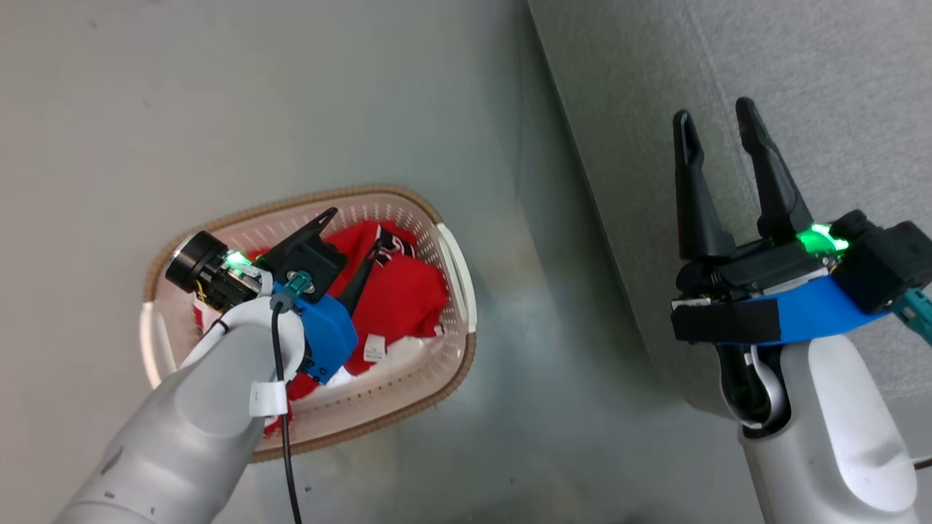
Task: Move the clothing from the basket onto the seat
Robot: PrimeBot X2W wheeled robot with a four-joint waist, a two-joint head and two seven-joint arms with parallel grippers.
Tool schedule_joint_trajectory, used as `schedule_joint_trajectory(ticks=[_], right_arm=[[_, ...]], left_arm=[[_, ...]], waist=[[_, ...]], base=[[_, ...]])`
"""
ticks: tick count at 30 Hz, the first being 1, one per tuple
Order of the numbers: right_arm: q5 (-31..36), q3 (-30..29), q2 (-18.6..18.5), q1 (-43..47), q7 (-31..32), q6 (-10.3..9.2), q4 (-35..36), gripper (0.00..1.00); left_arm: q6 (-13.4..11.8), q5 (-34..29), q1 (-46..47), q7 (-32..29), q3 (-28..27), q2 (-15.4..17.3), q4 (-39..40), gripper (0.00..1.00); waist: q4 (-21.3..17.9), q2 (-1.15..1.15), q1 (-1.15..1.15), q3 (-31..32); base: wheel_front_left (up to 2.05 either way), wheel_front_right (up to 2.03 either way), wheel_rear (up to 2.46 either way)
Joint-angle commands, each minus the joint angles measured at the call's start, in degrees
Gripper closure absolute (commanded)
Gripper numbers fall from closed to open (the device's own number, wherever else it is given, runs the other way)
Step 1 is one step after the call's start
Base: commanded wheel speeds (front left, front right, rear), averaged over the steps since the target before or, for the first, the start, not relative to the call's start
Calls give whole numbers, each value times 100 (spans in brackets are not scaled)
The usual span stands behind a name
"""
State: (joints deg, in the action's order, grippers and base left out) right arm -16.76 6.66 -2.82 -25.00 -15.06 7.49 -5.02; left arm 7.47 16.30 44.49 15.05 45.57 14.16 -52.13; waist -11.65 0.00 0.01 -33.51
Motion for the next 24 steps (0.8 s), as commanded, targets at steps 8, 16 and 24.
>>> schedule_joint_trajectory(ticks=[8,16,24], right_arm=[[-9,89,-13,-421,-18,1,291,0],[-3,75,-13,-572,-18,1,442,0],[-49,74,-12,-601,-18,1,600,0]], left_arm=[[3,571,777,-441,1560,103,-863,0],[-4,1206,1147,-961,2566,291,-1012,0],[-4,1333,1343,-1303,2767,366,-988,0]], waist=[[-243,0,-1,-1074],[-314,0,-1,-1563],[-380,0,-1,-1914]], base=[[0,0,0],[0,0,0],[0,0,0]])
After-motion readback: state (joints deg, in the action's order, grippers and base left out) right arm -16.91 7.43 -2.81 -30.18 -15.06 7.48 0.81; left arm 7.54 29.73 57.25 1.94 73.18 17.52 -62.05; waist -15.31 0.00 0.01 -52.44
